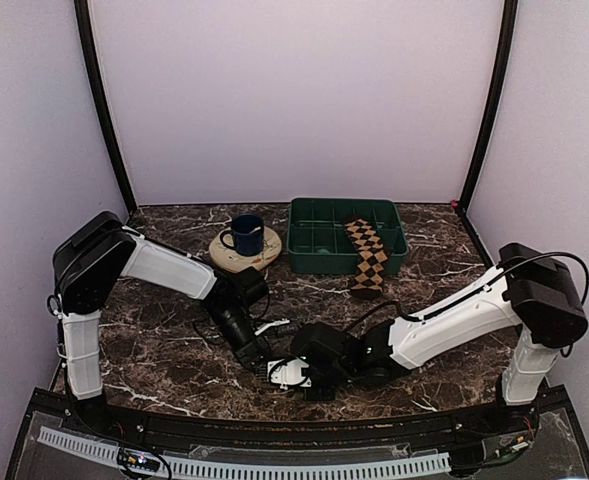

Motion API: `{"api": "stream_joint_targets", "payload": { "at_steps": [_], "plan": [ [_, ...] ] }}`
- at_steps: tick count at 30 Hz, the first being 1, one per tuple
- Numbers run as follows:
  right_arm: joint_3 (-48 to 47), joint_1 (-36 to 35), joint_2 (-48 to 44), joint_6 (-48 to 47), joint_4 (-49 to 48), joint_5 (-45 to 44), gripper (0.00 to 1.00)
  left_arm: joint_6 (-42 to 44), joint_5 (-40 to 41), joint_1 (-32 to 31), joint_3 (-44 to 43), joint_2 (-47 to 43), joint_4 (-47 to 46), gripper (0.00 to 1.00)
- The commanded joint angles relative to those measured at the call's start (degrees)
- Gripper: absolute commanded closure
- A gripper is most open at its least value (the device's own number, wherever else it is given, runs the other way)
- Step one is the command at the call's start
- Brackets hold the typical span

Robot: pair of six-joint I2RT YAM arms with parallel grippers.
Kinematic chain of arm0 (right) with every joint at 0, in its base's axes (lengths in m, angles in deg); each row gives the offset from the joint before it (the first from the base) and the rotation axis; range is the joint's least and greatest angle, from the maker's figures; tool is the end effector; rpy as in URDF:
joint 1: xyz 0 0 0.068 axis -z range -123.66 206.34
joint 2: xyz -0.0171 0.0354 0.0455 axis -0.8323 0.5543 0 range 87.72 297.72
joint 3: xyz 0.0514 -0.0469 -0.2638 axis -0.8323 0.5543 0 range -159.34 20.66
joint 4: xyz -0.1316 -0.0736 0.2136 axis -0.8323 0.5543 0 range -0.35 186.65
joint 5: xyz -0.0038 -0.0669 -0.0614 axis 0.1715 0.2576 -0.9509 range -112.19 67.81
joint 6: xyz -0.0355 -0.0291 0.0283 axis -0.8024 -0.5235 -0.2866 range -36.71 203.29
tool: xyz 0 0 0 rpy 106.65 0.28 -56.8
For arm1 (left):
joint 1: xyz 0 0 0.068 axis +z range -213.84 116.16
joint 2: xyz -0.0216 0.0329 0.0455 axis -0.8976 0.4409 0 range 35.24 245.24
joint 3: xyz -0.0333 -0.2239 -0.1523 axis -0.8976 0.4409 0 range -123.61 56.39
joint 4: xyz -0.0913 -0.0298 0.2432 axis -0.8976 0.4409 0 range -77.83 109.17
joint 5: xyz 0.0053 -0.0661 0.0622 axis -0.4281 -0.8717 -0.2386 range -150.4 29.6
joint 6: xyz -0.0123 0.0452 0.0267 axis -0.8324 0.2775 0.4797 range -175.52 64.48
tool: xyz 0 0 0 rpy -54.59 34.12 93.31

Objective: Roll the socks
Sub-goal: Roll the sock at the center of the board.

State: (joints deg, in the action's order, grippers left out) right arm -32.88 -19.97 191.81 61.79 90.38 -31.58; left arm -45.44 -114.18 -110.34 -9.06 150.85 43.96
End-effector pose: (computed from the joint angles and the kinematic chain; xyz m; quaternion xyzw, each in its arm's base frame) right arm 0.0897 0.3431 0.1334 -0.6907 0.6385 0.0836 0.3289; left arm 0.2205 -0.2740 0.1078 -0.4496 -0.7684 0.4481 0.0815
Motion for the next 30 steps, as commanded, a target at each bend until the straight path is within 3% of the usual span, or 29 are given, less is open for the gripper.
{"api": "stream_joint_targets", "payload": {
  "at_steps": [1,3,14,22,30],
  "plan": [
    [-2.13,-0.51,2.10,-1.08,1.05,1.51,0.86,1.26,2.02,0.13,-0.09,1.06,2.84,1.00],
    [-2.57,-0.53,2.63,-1.13,2.10,2.02,0.91,0.84,2.99,0.23,-0.12,0.71,2.63,1.00],
    [-2.16,0.86,2.99,1.24,5.14,6.18,1.00,-7.45,7.41,1.96,5.19,-8.62,-7.10,0.77],
    [-3.37,2.29,3.07,3.90,7.48,9.41,1.00,-13.76,10.70,3.52,11.08,-16.98,-15.06,0.70],
    [-8.11,5.90,4.88,7.66,13.08,17.14,1.00,-18.71,23.73,4.40,16.09,-24.63,-21.13,0.70]
  ]
}}
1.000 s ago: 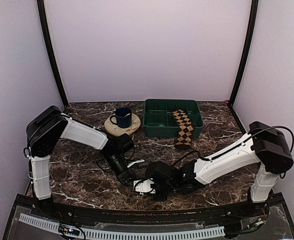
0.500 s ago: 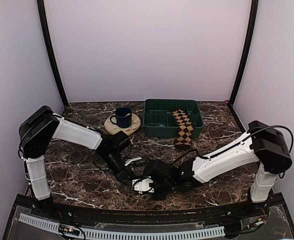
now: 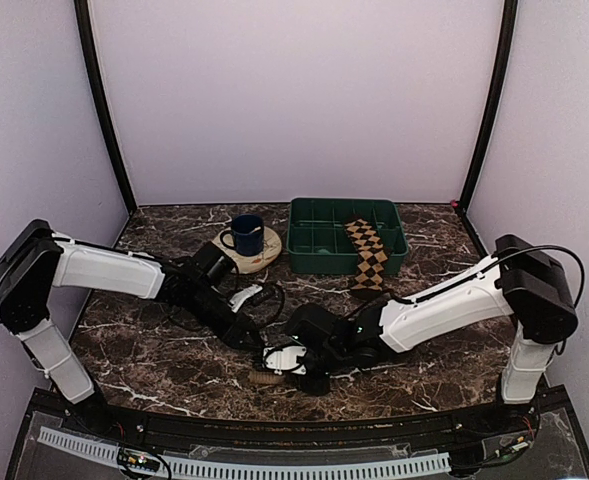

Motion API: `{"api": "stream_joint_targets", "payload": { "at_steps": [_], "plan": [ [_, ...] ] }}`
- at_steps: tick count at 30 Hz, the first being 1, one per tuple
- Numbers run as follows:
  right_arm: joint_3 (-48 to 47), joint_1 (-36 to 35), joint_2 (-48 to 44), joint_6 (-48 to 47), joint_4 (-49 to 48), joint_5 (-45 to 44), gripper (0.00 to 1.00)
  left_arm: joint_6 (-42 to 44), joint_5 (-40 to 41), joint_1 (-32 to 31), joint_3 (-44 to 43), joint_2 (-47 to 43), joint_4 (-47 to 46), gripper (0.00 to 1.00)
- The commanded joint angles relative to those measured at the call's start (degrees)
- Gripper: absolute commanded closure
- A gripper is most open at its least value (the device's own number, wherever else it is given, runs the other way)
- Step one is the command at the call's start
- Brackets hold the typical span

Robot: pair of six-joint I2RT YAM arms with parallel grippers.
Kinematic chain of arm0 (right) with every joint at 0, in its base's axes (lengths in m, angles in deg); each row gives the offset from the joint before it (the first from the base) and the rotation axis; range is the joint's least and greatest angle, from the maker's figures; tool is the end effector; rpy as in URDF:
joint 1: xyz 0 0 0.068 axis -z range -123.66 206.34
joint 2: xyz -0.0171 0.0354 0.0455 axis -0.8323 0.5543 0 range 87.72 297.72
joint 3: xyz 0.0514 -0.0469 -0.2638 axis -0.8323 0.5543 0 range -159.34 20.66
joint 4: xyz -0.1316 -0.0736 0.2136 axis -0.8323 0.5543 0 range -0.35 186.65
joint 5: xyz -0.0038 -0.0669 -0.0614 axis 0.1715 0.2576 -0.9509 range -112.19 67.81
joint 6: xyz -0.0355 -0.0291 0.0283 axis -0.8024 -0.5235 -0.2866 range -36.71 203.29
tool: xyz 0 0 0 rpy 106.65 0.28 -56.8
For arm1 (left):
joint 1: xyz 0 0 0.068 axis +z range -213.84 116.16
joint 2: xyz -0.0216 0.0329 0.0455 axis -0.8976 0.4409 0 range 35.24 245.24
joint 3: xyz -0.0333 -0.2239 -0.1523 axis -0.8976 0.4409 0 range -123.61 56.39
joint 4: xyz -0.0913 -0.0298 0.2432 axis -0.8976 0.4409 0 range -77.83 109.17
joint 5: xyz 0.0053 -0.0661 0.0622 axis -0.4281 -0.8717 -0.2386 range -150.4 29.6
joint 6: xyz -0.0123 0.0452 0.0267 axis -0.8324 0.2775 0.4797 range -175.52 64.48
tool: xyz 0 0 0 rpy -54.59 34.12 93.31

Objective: Roll the socks
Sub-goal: Roll the sock at the center of the board.

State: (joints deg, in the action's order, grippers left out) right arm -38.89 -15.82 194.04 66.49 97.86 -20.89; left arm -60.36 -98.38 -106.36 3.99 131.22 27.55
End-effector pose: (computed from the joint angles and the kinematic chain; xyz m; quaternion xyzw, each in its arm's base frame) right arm 0.1123 0.3511 0.1397 -0.6705 0.6780 0.1494 0.2614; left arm 0.2204 -0.2318 0.1632 0.3766 0.8342 -0.3888 0.1058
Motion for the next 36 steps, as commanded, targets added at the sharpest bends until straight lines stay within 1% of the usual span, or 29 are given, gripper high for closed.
{"api": "stream_joint_targets", "payload": {
  "at_steps": [1,9,13,16,19,23,28,31,36],
  "plan": [
    [-2.86,2.32,2.99,3.26,6.65,7.67,1.00,-4.43,9.11,0.42,4.11,-6.28,-5.85,0.70],
    [-10.30,6.39,7.22,4.81,14.97,18.19,1.00,-10.52,19.26,0.20,15.18,-17.42,-17.20,0.70],
    [-12.05,8.10,9.11,5.55,17.36,22.69,1.00,-12.60,24.01,-0.87,20.81,-23.02,-22.94,0.70],
    [-12.95,9.36,10.00,6.12,18.35,25.55,1.00,-13.01,27.78,-2.74,25.24,-27.05,-27.17,0.70],
    [-14.11,10.82,10.96,6.33,19.99,28.36,1.00,-11.56,31.15,-6.79,27.69,-29.60,-29.94,0.71],
    [-16.55,12.62,12.56,6.26,22.97,32.40,1.00,-8.96,33.53,-11.87,28.75,-29.75,-30.91,0.70],
    [-19.92,14.23,15.43,5.34,27.42,36.20,1.00,-5.70,36.04,-17.17,27.94,-27.33,-30.37,0.70],
    [-20.86,14.87,16.57,4.96,28.65,38.43,1.00,-4.09,37.24,-19.51,27.17,-25.89,-29.84,0.70],
    [-22.65,15.92,17.38,4.22,31.01,41.63,1.00,-1.79,37.48,-21.58,26.13,-23.47,-29.24,0.69]
  ]
}}
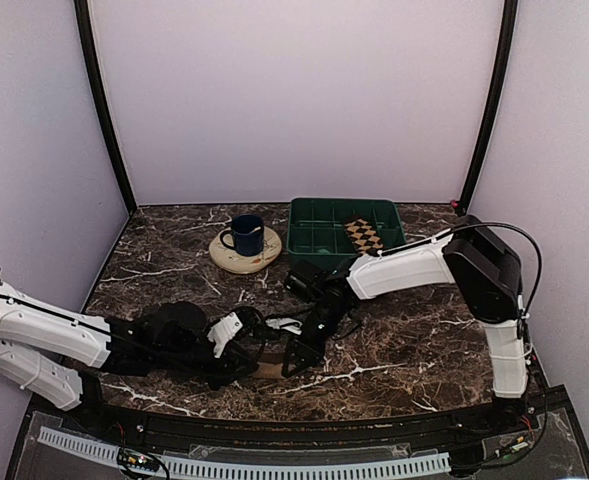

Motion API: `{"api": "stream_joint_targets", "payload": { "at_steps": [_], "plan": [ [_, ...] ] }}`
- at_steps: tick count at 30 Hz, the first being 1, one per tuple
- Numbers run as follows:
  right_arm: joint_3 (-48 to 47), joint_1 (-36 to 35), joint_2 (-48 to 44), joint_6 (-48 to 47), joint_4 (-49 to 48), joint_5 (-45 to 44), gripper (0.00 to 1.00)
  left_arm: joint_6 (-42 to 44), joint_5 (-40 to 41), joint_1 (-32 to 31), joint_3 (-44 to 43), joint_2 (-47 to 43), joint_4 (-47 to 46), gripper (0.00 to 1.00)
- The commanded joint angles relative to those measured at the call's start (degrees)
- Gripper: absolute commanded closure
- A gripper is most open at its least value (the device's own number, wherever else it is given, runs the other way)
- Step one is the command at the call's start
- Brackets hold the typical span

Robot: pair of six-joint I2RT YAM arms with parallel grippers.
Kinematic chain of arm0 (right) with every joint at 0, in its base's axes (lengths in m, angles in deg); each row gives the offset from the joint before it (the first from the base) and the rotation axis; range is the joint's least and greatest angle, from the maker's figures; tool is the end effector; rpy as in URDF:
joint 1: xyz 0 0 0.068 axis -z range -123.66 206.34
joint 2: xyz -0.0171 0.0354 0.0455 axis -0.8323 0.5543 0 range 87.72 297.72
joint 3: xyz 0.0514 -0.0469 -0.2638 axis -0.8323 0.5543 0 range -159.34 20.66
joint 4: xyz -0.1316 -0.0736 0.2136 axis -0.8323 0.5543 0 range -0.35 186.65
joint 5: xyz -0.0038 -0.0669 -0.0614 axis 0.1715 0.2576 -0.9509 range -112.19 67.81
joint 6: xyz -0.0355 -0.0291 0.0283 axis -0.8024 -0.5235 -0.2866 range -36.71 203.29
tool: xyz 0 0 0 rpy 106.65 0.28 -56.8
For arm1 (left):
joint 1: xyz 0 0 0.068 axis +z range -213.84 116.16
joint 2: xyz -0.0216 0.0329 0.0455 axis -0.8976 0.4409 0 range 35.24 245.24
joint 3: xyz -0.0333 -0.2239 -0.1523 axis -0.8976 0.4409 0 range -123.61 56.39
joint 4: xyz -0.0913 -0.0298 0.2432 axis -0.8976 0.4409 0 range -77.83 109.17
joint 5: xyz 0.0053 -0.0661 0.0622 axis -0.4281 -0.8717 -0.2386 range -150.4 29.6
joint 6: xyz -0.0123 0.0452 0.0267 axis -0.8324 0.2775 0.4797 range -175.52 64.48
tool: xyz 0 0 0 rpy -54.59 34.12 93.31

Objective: Roll the socks
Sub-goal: Roll the sock at the center of the board.

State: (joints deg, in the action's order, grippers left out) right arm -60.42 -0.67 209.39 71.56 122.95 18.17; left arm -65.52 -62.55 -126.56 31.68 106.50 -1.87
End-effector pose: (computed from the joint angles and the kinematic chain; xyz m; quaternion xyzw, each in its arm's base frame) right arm 0.2050 0.3579 0.1272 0.5645 -0.7399 -0.3659 0.0101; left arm 0.1087 -0.2137 0.1681 0.3973 0.7814 -0.2983 0.3775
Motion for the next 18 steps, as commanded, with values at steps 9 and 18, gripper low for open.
{"api": "stream_joint_targets", "payload": {
  "at_steps": [9,18],
  "plan": [
    [-4.84,1.29,4.25,-2.68,11.10,5.48,1.00,9.46,4.04,-3.81,-6.01,6.17,2.77,0.68],
    [-5.96,1.62,5.11,-3.33,12.67,6.56,1.00,12.55,2.30,-4.17,-9.23,10.96,5.01,0.67]
  ]
}}
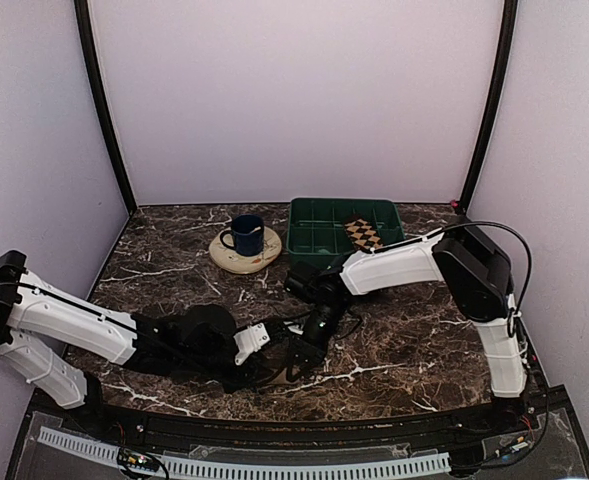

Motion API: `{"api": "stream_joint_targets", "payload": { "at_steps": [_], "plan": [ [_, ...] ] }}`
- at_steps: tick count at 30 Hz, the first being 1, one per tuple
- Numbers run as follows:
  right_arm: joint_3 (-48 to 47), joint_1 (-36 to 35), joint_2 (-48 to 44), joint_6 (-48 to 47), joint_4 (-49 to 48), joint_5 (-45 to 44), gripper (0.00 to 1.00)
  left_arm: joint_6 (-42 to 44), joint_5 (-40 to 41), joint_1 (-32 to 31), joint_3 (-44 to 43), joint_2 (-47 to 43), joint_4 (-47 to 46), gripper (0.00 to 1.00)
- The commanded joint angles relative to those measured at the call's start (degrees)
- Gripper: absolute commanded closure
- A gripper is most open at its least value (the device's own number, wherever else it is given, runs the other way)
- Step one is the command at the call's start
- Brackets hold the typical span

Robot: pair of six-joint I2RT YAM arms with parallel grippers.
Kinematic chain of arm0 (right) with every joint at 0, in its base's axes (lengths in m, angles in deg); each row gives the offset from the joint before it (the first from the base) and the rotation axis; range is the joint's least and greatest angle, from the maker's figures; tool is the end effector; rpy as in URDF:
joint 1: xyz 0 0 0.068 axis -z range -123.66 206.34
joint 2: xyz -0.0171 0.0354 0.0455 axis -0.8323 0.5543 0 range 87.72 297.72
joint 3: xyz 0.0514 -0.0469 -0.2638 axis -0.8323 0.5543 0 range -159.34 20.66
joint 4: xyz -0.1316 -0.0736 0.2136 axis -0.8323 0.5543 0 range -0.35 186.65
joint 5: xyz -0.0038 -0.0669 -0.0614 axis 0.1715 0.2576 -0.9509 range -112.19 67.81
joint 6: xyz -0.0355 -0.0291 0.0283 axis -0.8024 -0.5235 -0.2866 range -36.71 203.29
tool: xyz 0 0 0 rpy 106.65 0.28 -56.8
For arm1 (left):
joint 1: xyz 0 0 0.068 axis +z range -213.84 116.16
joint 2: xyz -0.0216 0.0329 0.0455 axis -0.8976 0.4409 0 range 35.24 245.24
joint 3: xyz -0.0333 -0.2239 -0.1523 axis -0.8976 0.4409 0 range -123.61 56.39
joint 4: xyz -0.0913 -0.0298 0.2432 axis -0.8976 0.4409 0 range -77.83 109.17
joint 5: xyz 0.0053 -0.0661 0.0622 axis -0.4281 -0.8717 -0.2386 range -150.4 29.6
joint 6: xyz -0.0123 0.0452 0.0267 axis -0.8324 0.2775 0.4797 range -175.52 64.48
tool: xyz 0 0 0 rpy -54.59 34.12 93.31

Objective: Roll the socks
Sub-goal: Roll the sock at the center of the board.

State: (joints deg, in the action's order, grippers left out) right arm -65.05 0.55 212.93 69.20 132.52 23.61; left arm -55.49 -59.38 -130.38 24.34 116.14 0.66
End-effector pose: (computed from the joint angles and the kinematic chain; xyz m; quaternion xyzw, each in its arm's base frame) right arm 0.2110 0.3555 0.1217 0.5475 -0.7387 -0.3847 0.0809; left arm 0.1088 -0.2491 0.1628 0.4886 0.7513 -0.2366 0.3753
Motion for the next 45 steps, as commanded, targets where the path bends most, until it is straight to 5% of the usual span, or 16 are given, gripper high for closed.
{"api": "stream_joint_targets", "payload": {
  "at_steps": [1,21,31,45],
  "plan": [
    [-1.59,0.42,1.69,-1.14,3.30,1.21,1.00,2.66,-0.99,-0.46,-2.14,1.84,2.66,0.67],
    [-4.12,1.11,3.55,-2.74,6.16,2.77,1.00,4.71,-1.47,-2.23,-5.23,9.05,6.17,0.67],
    [-3.19,1.36,3.25,-1.99,5.18,2.73,1.00,4.74,-0.14,-2.26,-6.36,10.50,8.12,1.00],
    [7.17,4.12,-2.48,4.31,-7.68,7.06,0.73,2.94,-3.93,-0.57,-7.23,11.19,10.98,1.00]
  ]
}}
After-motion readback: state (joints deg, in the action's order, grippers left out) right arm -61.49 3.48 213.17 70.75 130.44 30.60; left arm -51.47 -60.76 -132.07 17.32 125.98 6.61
